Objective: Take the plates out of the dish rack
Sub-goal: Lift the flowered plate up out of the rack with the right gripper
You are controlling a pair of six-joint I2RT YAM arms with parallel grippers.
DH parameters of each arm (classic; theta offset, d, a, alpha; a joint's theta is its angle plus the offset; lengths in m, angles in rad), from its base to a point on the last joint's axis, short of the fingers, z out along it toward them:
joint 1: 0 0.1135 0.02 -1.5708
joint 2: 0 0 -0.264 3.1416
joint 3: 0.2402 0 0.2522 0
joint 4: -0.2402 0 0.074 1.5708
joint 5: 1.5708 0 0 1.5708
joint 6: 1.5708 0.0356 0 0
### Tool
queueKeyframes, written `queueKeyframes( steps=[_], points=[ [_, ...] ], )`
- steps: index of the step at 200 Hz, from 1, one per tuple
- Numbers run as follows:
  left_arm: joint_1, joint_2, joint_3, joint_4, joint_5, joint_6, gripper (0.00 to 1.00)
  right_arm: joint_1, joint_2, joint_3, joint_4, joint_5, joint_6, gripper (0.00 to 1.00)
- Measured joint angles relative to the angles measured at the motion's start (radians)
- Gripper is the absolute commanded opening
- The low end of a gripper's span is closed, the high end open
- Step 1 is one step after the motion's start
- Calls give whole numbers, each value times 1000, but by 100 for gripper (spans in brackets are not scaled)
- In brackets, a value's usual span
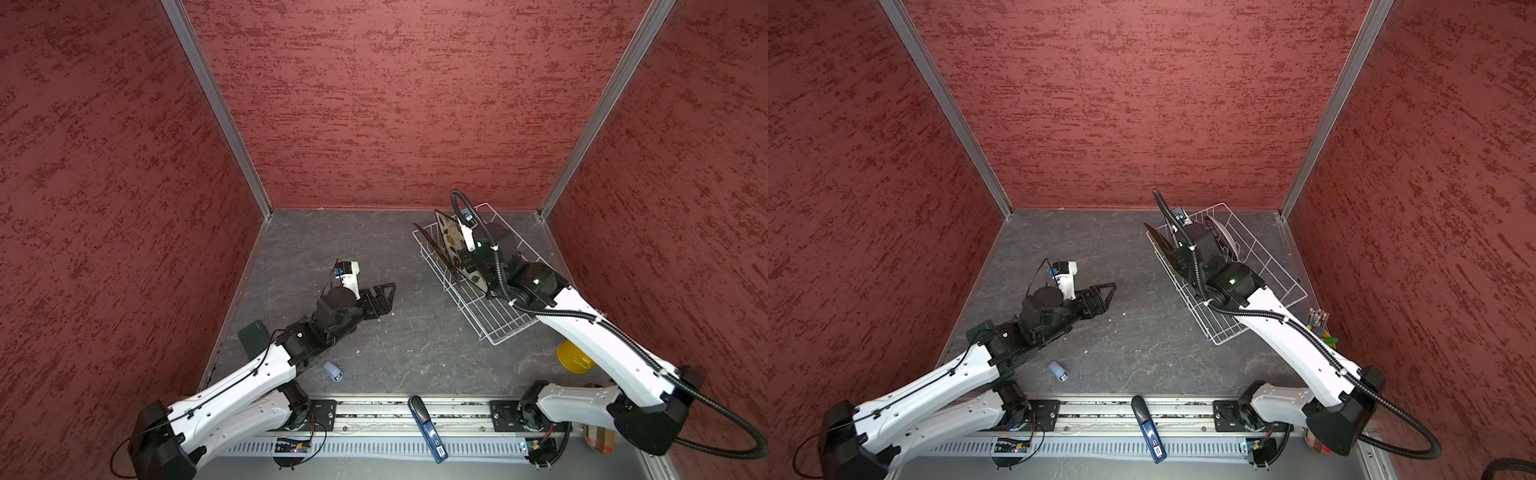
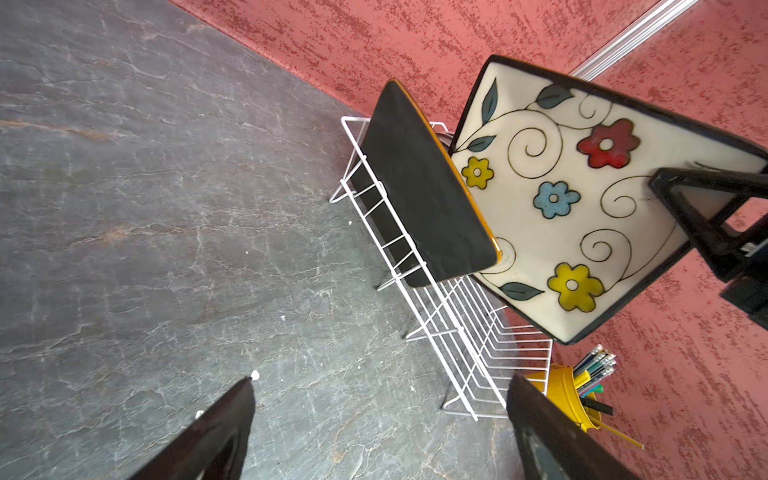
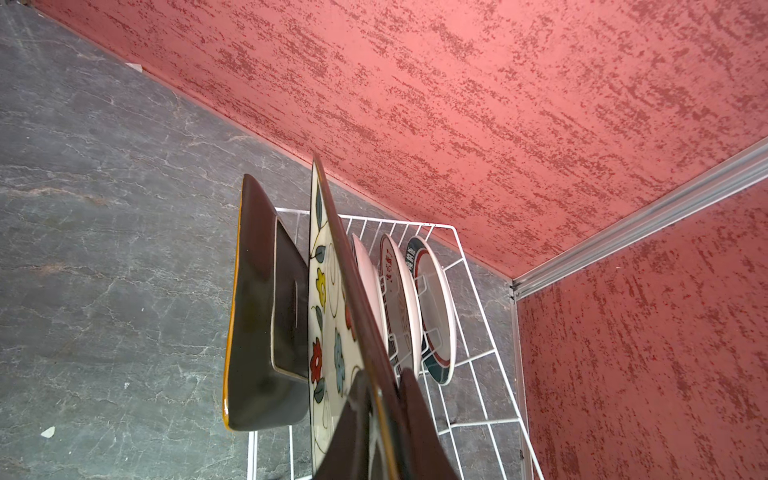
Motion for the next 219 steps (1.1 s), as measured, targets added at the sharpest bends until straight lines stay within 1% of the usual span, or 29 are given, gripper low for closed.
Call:
queueKeyframes(
  steps=[29,67,108,145,165,193,219],
  points=[
    [-2,0,0,4,0,0,95,0,-6,0,25,18,-17,0],
    [-5,0,0,4,2,0,95,0,-16,7,86,62,-87,0],
    [-5,0,0,10,8,-5,98,0,-16,77,116,83,-141,0],
    [30,0,0,91,66,-92,98,0,-15,135,168,83,-154,0],
    [50,0,1,151,106,-139,100,0,-6,163,185,79,-156,0],
    [71,12,1,237,171,-204,100,0,6,167,220,59,-143,0],
    [112,43,1,329,235,-276,100,4,26,167,248,29,-115,0]
  ],
)
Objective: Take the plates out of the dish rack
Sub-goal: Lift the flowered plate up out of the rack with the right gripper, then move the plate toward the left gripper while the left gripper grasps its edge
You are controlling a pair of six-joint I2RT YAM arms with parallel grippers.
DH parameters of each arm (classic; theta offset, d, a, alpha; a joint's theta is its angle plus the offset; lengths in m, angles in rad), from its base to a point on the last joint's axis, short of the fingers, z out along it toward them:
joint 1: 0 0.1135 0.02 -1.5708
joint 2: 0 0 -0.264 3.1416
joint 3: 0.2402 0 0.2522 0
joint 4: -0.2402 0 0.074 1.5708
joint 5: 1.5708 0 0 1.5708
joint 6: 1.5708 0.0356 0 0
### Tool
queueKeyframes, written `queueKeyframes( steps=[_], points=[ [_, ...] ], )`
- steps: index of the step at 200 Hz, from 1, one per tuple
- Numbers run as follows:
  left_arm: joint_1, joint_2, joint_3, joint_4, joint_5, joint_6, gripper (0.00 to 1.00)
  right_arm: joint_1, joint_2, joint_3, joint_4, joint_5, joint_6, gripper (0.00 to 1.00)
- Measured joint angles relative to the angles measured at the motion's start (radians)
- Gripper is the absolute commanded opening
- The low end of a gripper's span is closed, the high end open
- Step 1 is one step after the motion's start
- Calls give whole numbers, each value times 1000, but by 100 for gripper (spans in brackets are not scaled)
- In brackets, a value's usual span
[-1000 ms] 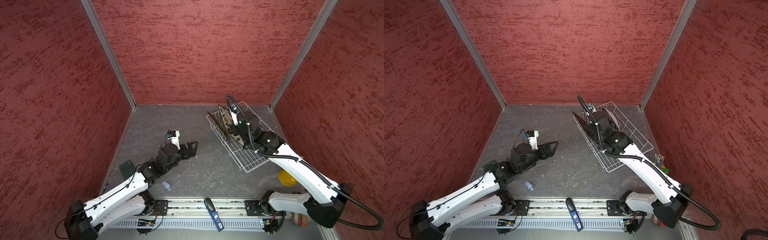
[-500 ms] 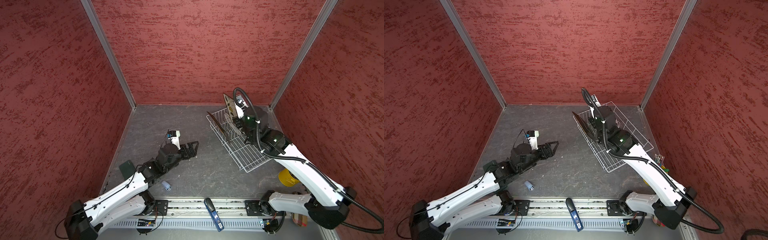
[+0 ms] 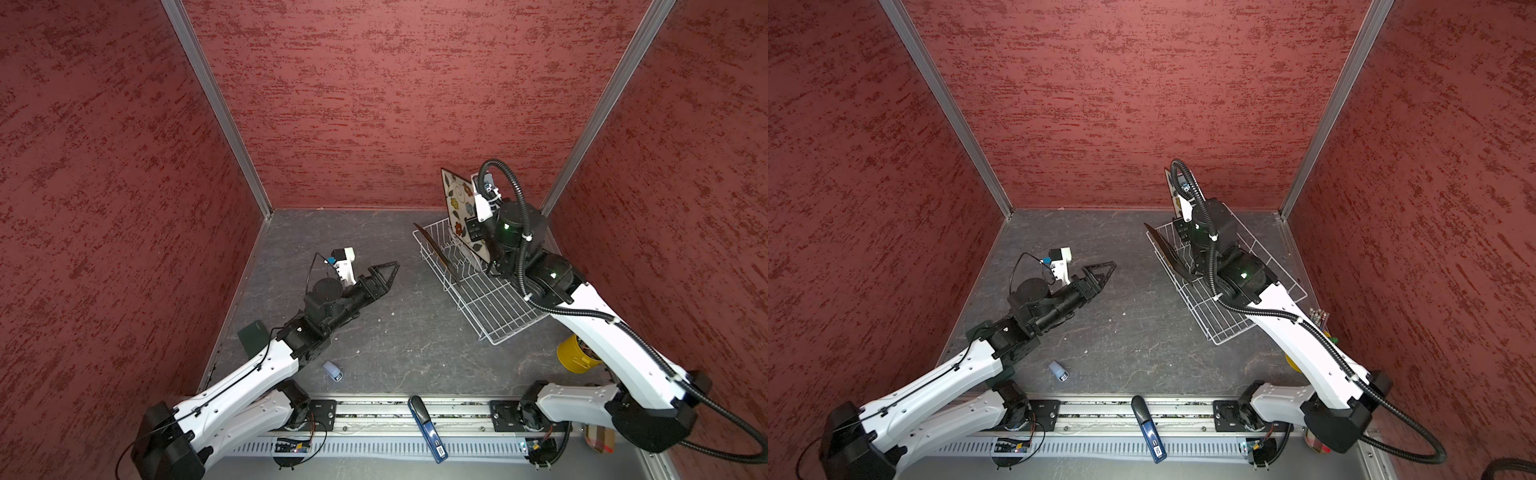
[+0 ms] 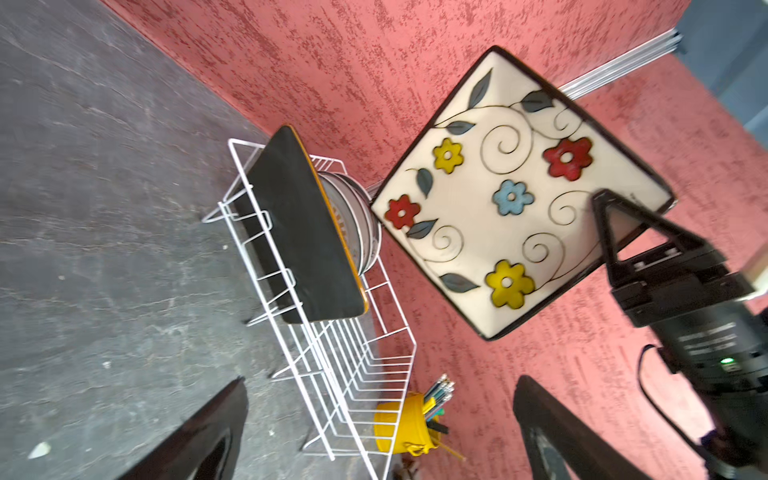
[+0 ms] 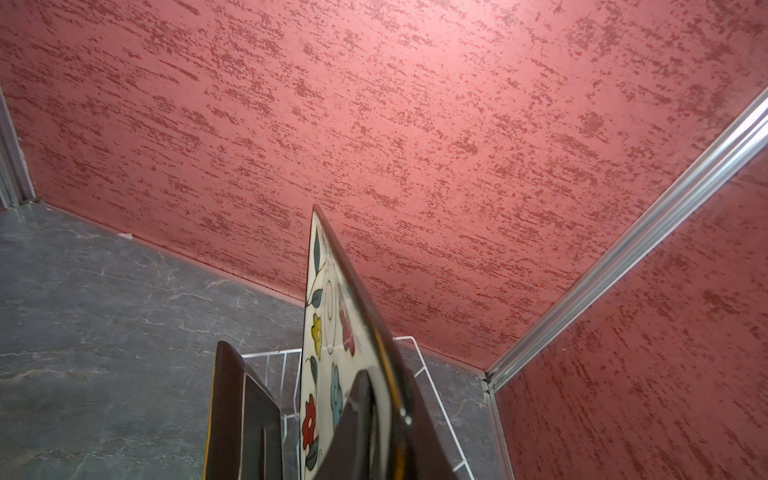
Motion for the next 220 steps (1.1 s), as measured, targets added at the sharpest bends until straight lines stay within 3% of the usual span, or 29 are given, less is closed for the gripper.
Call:
queueKeyframes(
  steps=[67,134,181,220],
  points=[
    [61,57,3,173,97,-114,100,21,64,3,132,-77,64,0],
    [139,187,45,308,230,-219,100,27,110,73,146,-99,109,0],
    [206,219,95,351,333,-90,100,29,115,95,112,-126,140,0],
    [242,291,104,391,423,113,100,32,120,133,80,-159,177,0]
  ],
)
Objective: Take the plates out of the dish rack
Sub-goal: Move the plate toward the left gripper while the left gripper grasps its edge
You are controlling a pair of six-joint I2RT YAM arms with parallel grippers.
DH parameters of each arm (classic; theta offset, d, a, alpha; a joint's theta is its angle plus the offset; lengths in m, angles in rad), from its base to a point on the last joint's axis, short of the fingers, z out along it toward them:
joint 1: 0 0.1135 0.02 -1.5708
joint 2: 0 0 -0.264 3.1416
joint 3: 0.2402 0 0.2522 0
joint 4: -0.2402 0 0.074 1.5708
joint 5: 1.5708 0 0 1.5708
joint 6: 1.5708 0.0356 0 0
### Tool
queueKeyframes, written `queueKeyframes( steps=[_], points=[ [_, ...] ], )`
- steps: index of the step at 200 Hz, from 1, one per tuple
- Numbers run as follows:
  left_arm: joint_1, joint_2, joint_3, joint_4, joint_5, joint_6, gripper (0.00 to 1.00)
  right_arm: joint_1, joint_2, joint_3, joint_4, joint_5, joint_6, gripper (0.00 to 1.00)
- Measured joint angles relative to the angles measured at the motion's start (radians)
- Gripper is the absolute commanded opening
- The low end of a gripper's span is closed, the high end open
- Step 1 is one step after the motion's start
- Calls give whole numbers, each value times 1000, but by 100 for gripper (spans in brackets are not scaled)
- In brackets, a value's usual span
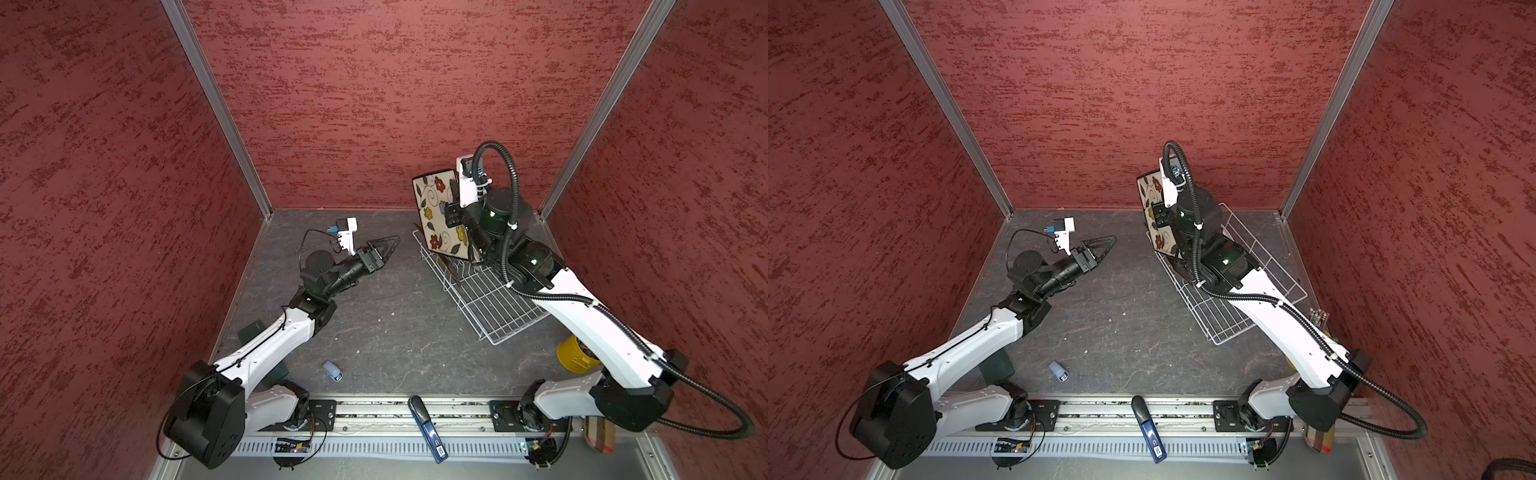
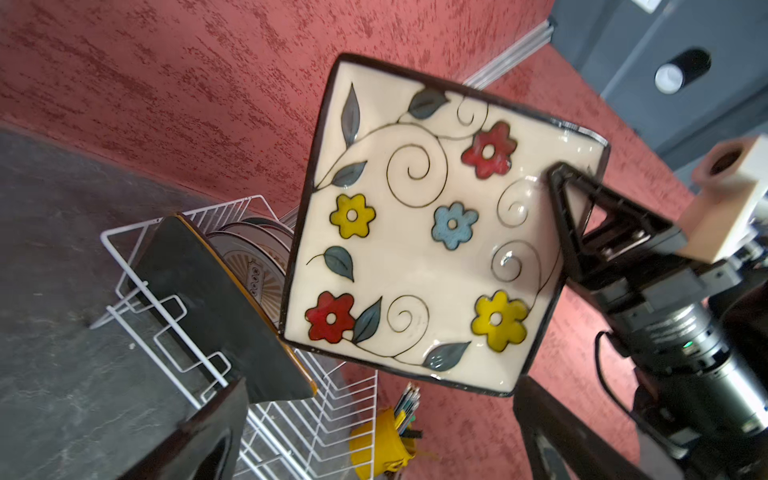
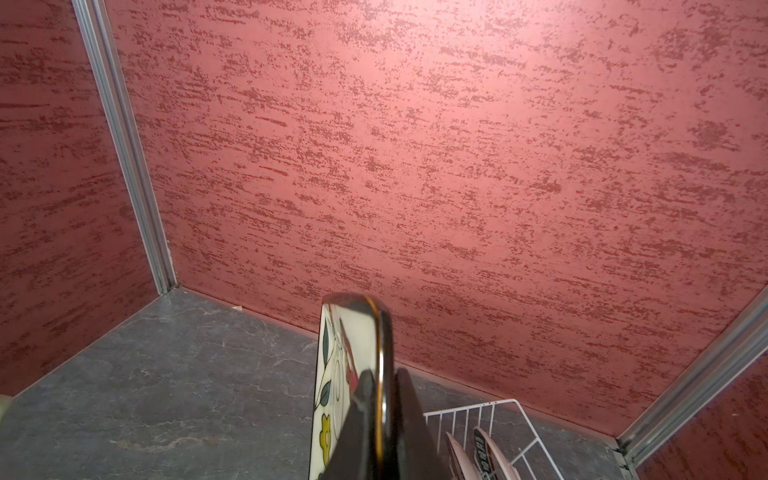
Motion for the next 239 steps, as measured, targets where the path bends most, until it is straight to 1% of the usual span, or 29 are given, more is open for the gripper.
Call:
queueKeyframes(
  steps=[14,28,35,53,71,114,160,208,239],
  points=[
    [18,37,12,42,47,48,100,1,1,12,-22,-13,14,0],
    [45,84,17,108,92,60,100,2,2,20,-42,-32,30,0],
    [61,114,18,152,115,52,100,3,2,24,-51,-39,38,0],
    [97,200,21,267,167,10,96,3,3,29,-75,-60,60,0],
    [120,266,30,326,205,-35,95,3,6,30,-94,-83,85,0],
    [130,321,58,415,262,-74,95,4,26,30,-117,-134,132,0],
    [130,378,65,512,272,-110,94,5,56,30,-133,-195,189,0],
    [142,388,30,585,258,-132,94,7,77,30,-141,-216,215,0],
    [147,388,-9,600,233,-131,95,7,77,30,-141,-217,220,0]
  ],
)
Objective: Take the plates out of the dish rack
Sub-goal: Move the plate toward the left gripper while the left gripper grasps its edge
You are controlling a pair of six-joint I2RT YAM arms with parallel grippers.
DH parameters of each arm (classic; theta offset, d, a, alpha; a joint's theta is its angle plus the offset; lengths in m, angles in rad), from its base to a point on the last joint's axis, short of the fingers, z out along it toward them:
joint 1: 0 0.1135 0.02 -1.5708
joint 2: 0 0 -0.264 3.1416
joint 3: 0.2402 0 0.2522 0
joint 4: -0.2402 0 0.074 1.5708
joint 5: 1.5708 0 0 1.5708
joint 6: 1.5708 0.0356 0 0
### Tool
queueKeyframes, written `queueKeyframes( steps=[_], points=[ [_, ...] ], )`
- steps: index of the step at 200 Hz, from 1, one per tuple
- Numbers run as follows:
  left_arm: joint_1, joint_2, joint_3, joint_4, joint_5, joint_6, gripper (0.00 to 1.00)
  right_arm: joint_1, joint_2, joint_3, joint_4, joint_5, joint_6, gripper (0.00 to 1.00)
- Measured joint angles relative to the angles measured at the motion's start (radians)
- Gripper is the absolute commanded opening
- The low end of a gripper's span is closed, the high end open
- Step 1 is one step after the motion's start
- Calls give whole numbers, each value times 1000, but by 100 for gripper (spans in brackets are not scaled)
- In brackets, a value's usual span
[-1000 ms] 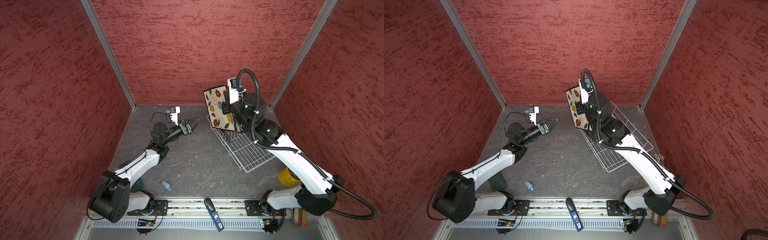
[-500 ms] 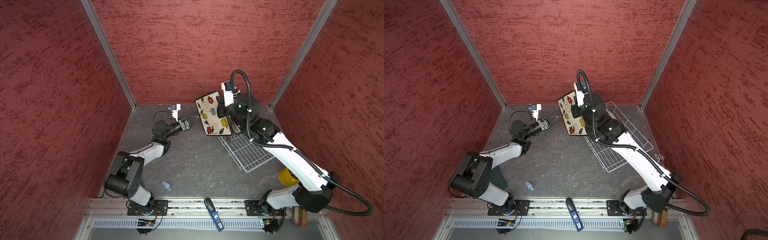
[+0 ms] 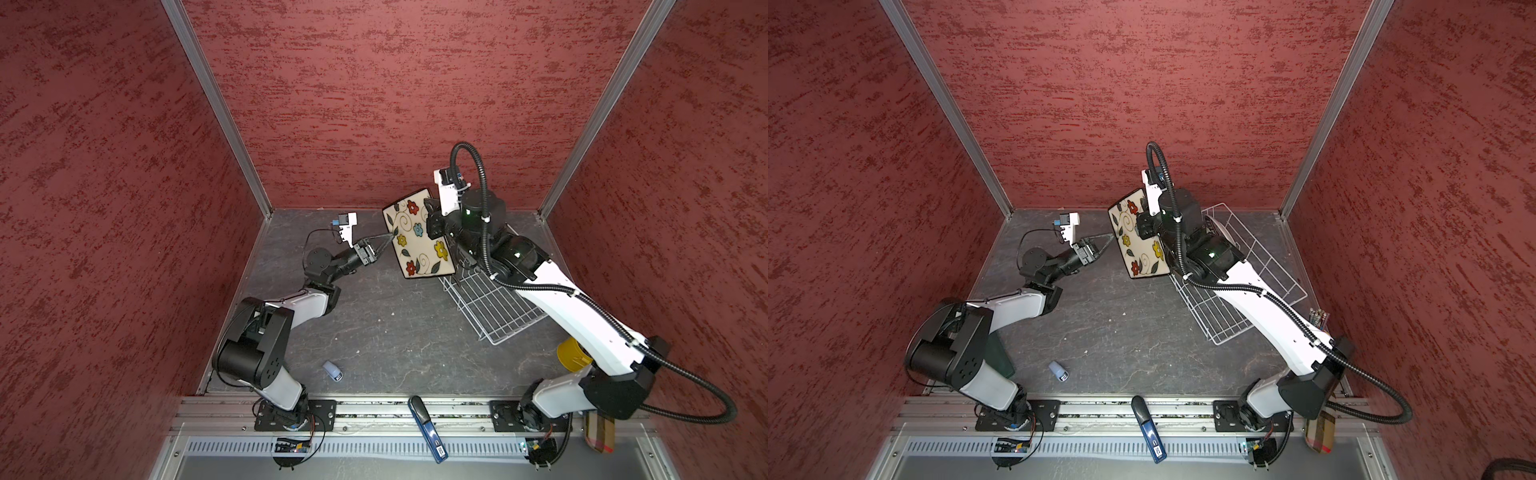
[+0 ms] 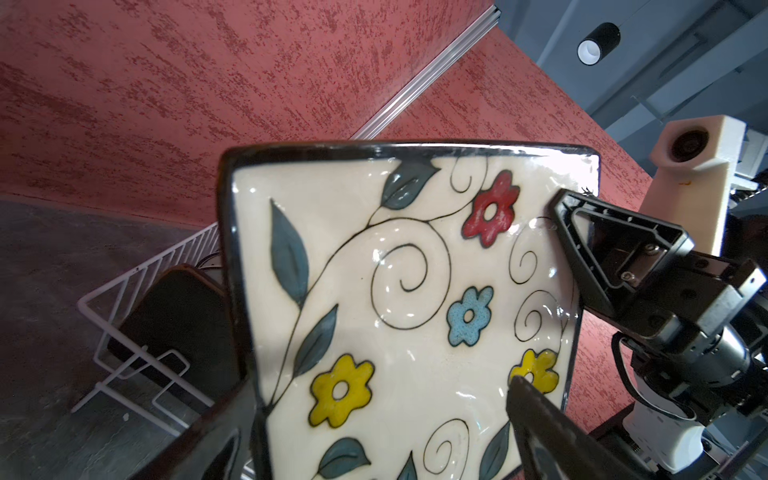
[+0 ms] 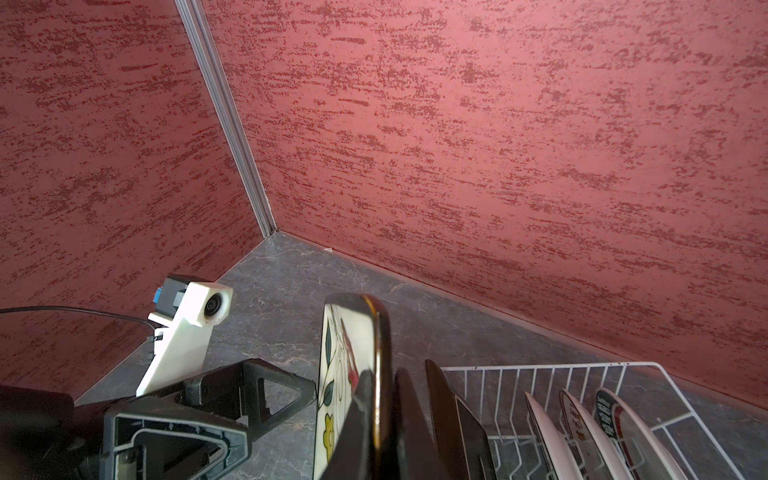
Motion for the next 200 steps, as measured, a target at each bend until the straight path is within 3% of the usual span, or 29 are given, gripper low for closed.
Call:
queueKeyframes(
  steps=[49,115,144,200],
  points=[
    [0,-2,-41,-31,-17,9,97,0,0,0,0,-16,9,0],
    [6,111,-19,122,31,-82,86,0,7,21,-5,-66,55,0],
    [5,95,-14,141,58,-98,83,0,12,21,-7,-87,68,0],
    [3,26,-18,155,58,-133,58,-50,20,21,9,-214,139,0]
  ],
)
